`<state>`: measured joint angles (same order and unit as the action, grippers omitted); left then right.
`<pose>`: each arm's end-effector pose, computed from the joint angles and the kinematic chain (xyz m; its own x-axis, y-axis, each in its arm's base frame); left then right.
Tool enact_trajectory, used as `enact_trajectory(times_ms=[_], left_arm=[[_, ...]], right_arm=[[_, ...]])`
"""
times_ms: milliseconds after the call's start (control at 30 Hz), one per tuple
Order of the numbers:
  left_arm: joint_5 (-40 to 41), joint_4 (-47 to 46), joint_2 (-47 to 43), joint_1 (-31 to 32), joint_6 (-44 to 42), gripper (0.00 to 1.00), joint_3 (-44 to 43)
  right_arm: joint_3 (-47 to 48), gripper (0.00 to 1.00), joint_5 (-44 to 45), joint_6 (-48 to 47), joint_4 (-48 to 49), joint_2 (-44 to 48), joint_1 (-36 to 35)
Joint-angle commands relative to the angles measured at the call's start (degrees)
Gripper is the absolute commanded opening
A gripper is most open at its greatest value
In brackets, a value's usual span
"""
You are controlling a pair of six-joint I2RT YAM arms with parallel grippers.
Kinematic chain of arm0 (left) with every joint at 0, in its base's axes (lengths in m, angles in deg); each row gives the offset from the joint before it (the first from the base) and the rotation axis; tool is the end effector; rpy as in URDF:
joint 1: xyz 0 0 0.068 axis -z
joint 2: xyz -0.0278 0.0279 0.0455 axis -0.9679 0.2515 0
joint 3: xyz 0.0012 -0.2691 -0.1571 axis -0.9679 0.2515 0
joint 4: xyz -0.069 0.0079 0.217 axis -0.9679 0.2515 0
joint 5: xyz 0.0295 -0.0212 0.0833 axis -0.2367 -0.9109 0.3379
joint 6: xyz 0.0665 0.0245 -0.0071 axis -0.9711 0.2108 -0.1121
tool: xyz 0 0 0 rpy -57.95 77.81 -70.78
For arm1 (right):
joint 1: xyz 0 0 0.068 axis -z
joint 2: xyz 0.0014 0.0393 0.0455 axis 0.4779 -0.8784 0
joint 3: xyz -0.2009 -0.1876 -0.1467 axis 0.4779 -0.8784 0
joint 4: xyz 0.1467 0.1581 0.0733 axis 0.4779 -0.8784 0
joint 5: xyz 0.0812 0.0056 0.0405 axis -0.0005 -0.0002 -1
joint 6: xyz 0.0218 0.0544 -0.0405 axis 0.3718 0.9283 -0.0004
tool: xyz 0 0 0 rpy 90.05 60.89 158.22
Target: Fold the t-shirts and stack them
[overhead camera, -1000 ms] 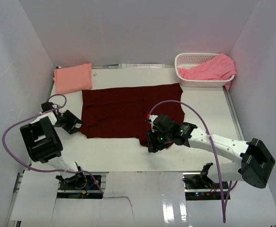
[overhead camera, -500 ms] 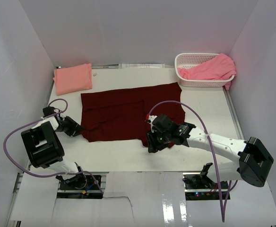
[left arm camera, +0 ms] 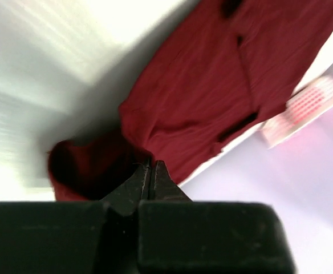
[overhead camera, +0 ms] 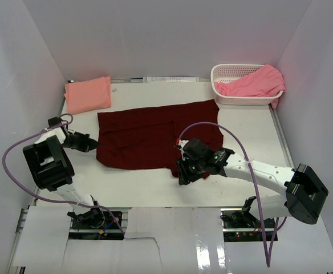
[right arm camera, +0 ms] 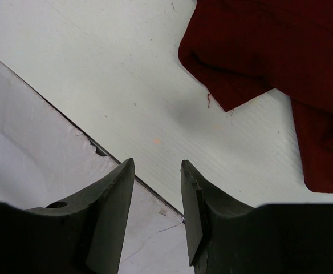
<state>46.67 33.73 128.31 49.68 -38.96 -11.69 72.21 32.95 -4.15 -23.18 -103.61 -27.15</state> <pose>0.2648 0.0890 0.2072 -0.4936 -0.8300 0.2598 -0.7809 0.2914 -0.5525 0.1237 0.1933 0.2550 -0.7786 -0.3981 -0.4851 -0.5846 0.7411 0.3302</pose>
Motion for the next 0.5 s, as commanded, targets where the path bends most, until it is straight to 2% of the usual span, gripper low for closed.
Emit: enact_trajectory(times_ms=[0, 200, 267, 300, 400, 433, 467], left_arm=[[-2.36, 4.55, 1.86, 0.18, 8.2, 0.02, -5.29], [-0.95, 4.46, 3.53, 1.67, 13.74, 0.05, -12.84], [-1.56, 4.46, 3.8, 2.03, 15.14, 0.09, -14.43], [-1.48, 4.64, 3.97, 2.38, 15.32, 0.16, -15.83], [-0.6, 5.25, 4.41, 2.55, 13.75, 0.26, -17.08], [-0.34, 5.52, 4.5, 2.56, 13.22, 0.37, -16.73], [-0.25, 5.61, 4.59, 2.64, 12.52, 0.45, -16.2]], right_arm=[[0.52, 0.45, -0.62, 0.01, 1.06, 0.03, -0.46], [0.52, 0.44, -0.7, 0.01, 1.23, -0.14, -0.55], [0.61, 0.44, -0.62, 0.01, 1.14, -0.23, -0.55], [0.52, 0.44, -0.62, 0.1, 1.14, -0.23, -0.55], [0.44, 0.45, -0.62, 0.27, 1.06, -0.06, -0.55], [0.26, 0.44, -0.62, 0.36, 1.14, 0.03, -0.55], [0.17, 0.44, -0.62, 0.45, 1.14, 0.12, -0.55]])
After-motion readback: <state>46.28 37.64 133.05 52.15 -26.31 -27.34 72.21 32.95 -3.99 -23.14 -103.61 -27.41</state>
